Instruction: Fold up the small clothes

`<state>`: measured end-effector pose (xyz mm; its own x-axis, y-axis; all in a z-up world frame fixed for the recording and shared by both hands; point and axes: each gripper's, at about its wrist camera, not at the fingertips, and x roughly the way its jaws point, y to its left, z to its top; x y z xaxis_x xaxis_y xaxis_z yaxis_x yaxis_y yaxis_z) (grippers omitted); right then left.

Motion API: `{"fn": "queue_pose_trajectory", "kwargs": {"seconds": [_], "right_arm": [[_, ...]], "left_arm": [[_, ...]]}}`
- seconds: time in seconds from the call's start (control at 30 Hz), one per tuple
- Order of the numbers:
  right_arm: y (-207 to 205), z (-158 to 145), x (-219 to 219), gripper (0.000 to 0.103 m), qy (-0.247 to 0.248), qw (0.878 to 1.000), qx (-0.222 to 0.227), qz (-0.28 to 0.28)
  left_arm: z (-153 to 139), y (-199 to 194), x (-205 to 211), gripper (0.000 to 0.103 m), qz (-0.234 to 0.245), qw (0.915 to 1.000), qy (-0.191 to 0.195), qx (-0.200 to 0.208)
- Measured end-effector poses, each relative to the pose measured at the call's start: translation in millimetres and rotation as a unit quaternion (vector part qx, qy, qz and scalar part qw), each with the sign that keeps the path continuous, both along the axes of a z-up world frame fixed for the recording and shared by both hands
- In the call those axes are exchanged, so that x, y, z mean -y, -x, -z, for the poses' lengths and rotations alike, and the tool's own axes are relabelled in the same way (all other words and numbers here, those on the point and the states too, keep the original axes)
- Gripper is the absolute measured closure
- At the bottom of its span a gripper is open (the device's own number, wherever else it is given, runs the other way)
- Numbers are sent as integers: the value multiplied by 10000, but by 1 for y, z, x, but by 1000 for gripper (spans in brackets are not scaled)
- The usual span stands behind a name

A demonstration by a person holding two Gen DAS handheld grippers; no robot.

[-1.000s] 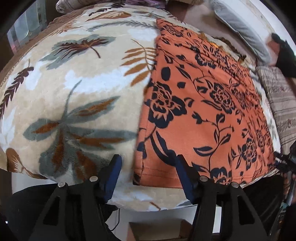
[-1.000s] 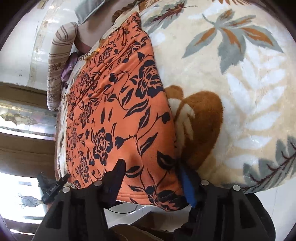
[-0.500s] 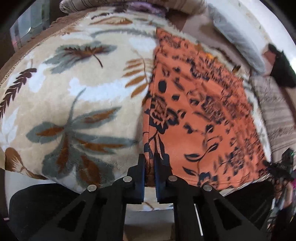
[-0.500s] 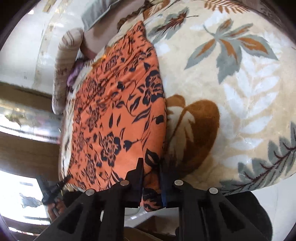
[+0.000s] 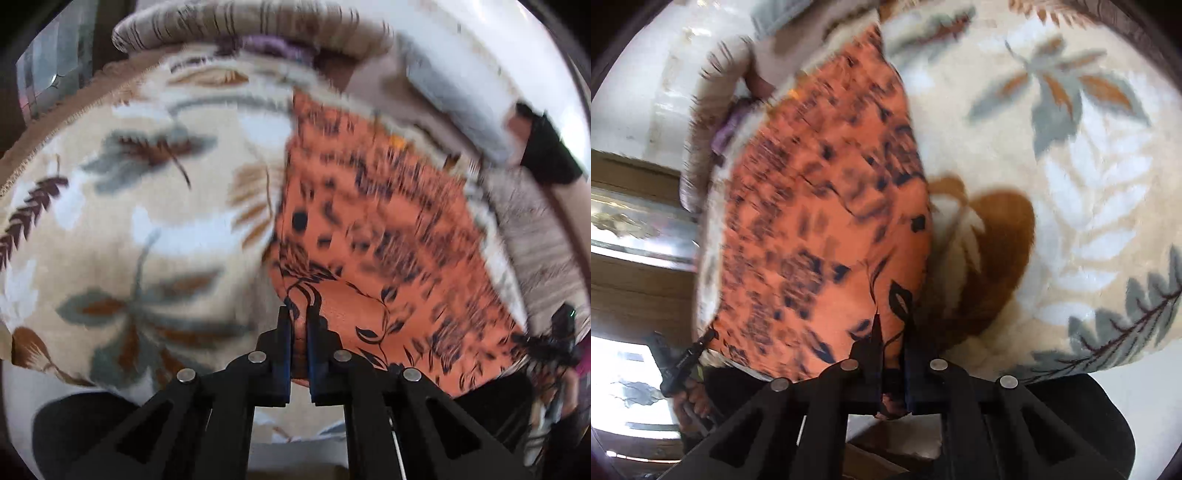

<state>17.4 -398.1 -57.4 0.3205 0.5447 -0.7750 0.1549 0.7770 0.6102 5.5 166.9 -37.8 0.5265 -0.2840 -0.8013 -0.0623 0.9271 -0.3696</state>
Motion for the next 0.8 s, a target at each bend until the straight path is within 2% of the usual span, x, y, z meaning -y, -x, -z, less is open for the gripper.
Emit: {"fn": "queue_pose_trajectory", "kwargs": {"seconds": [0.1, 0.27, 0.33, 0.43, 0.57, 0.63, 0.7, 0.8], "right_arm": [[-5, -5, 5, 95, -193, 9997, 157, 74], [-9, 26, 6, 95, -381, 9989, -236, 152], [-13, 23, 7, 95, -539, 9983, -139, 179], [-34, -1, 8, 95, -714, 9971, 202, 144], [-87, -40, 14, 95, -1008, 9912, 832, 215], [-128, -57, 18, 95, -1071, 9873, 1136, 303], [-183, -65, 24, 95, -1067, 9831, 1396, 516], [-243, -47, 31, 92, -1075, 9780, 1492, 989]], "left_arm": [[3, -6, 0, 96, 52, 9999, -89, -102], [27, -10, 6, 96, 186, 9976, -294, -603], [17, -14, 8, 96, 242, 9982, -230, -493], [-13, -38, 9, 96, 338, 9993, -120, -120], [-66, -98, 11, 96, 423, 9980, 75, 456], [-87, -145, 9, 96, 323, 9970, 67, 703], [-95, -192, 9, 96, 163, 9959, -46, 889], [-79, -264, 10, 91, -98, 9961, -278, 837]]}}
